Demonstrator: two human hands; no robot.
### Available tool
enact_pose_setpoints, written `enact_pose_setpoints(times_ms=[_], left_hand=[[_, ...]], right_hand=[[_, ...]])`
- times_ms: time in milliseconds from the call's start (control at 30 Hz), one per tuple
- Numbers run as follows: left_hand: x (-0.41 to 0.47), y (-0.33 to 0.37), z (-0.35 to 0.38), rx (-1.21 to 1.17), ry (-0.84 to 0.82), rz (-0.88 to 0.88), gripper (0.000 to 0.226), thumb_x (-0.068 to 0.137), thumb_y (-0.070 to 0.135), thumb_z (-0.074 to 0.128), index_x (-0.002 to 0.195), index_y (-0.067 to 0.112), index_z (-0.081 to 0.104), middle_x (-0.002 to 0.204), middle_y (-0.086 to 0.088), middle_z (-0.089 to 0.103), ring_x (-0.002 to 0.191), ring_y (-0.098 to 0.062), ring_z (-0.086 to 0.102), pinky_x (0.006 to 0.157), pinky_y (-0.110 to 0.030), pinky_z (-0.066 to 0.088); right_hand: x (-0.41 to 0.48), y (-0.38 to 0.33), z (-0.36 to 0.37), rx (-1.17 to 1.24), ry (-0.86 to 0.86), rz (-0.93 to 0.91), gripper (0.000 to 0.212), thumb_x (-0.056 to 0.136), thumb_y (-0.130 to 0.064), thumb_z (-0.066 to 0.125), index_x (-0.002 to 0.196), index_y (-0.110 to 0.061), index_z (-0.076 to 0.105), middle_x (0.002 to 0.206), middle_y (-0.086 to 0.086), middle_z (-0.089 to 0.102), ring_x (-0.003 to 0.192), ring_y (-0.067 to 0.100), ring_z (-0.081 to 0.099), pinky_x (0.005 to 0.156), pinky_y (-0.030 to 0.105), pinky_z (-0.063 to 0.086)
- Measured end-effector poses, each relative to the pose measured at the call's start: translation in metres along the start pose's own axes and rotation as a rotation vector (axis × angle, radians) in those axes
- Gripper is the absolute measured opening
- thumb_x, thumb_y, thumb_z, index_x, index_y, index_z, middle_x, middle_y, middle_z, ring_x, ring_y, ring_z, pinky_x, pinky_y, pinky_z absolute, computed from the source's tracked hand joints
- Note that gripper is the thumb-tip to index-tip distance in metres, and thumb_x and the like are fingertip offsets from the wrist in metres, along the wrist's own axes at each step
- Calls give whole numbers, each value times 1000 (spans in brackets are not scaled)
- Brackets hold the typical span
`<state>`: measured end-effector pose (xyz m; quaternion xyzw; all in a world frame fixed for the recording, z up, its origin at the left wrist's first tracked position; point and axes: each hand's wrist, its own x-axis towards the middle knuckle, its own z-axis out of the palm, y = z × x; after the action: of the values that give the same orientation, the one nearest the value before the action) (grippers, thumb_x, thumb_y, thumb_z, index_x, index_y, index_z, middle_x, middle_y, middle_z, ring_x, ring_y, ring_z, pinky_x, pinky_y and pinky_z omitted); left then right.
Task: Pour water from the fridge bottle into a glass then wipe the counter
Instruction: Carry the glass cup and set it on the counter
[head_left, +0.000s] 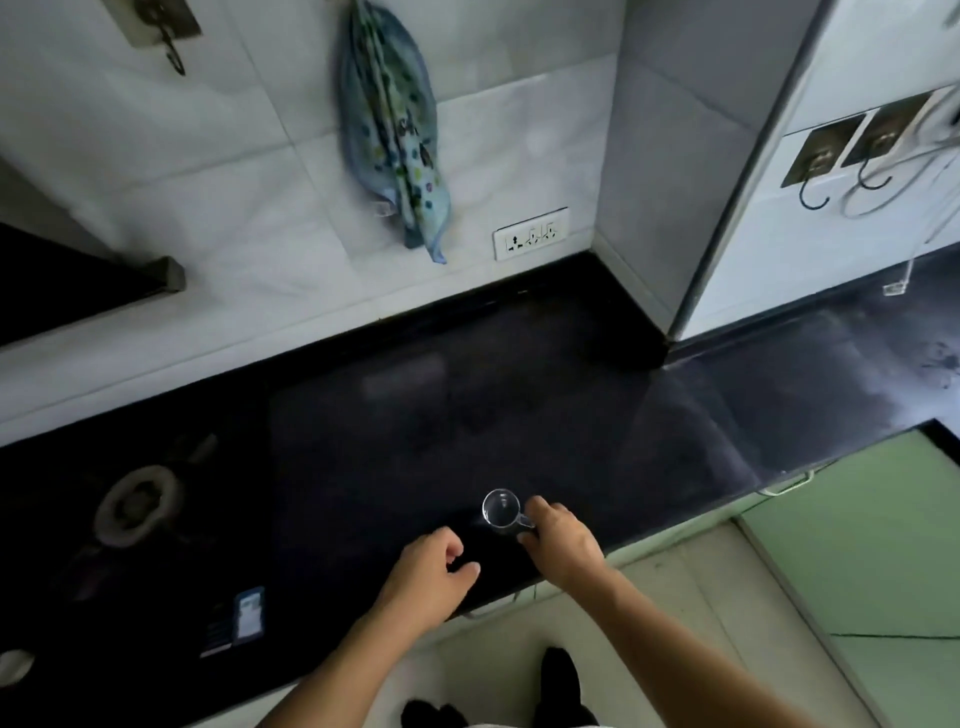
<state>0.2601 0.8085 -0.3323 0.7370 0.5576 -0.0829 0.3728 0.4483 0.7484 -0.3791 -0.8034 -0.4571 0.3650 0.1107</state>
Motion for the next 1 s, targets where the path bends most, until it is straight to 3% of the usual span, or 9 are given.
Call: enact_pose_setpoints(times_ms=[67, 167, 300, 400, 567, 633, 767, 900, 1000], left_hand=[[10, -3, 5, -101, -16, -81, 22, 90, 39, 69, 106, 25, 64, 103, 12, 64, 92, -3, 63, 75, -19, 50], [29, -10, 14, -337, 4, -234, 13, 94, 27, 67, 102, 17, 67, 97, 2, 71, 86, -11, 67, 80, -32, 57], [56, -12, 29, -1036, -41, -534, 14, 104, 19, 51, 110, 10, 59, 119, -17, 63, 103, -29, 64, 90, -42, 51], [71, -17, 41, -1348, -69, -638, 27, 107, 27, 46, 120, 6, 55, 122, -20, 59, 111, -34, 58, 96, -46, 46], [72, -16, 46, -1476, -72, -661, 28, 103, 30, 52, 105, 5, 63, 98, -14, 67, 83, -26, 63, 73, -38, 52], [67, -18, 42, -1513, -66, -630, 23, 100, 25, 55, 99, 4, 65, 88, -13, 68, 79, -26, 62, 73, -37, 54], [45, -31, 24, -1618, -33, -590, 20, 97, 20, 58, 102, 2, 64, 96, -15, 64, 83, -27, 62, 77, -39, 54], [11, -48, 2, -1730, 74, -582, 13, 95, 16, 61, 94, 5, 65, 87, -13, 66, 77, -24, 64, 73, -37, 55], [-21, -67, -15, -1821, 174, -557, 12, 92, 15, 64, 84, 7, 67, 75, -9, 68, 64, -20, 66, 71, -36, 57]], right_hand=[[10, 2, 10, 33, -2, 14, 18, 98, -31, 49, 110, -18, 50, 104, 7, 59, 91, 30, 63, 74, 35, 51], [20, 2, 17, 60, -2, 46, 19, 99, -31, 43, 100, -17, 56, 96, 7, 64, 82, 29, 61, 66, 32, 44], [24, 4, 20, 214, -4, 19, 16, 94, -23, 51, 83, -17, 61, 82, 5, 68, 74, 24, 63, 65, 34, 48], [20, 1, 23, 245, -2, -13, 17, 92, -23, 55, 76, -18, 59, 75, 3, 68, 66, 19, 60, 62, 33, 48], [9, -7, 30, 253, -26, -88, 18, 93, -25, 55, 77, -19, 60, 68, -5, 64, 53, 5, 52, 49, 21, 40], [5, -12, 27, 249, -24, -123, 18, 94, -25, 55, 78, -18, 60, 67, -5, 62, 52, 5, 50, 48, 19, 38], [-5, -33, 22, 213, -50, -245, 21, 94, -24, 54, 75, -15, 56, 68, -3, 59, 58, 14, 52, 57, 35, 44], [-16, -62, 24, 171, -91, -409, 23, 94, -26, 55, 72, -22, 49, 67, -8, 53, 58, 11, 49, 55, 30, 41], [-28, -92, 33, 178, -162, -536, 21, 94, -26, 59, 75, -20, 54, 68, -7, 53, 56, 7, 45, 54, 28, 40]])
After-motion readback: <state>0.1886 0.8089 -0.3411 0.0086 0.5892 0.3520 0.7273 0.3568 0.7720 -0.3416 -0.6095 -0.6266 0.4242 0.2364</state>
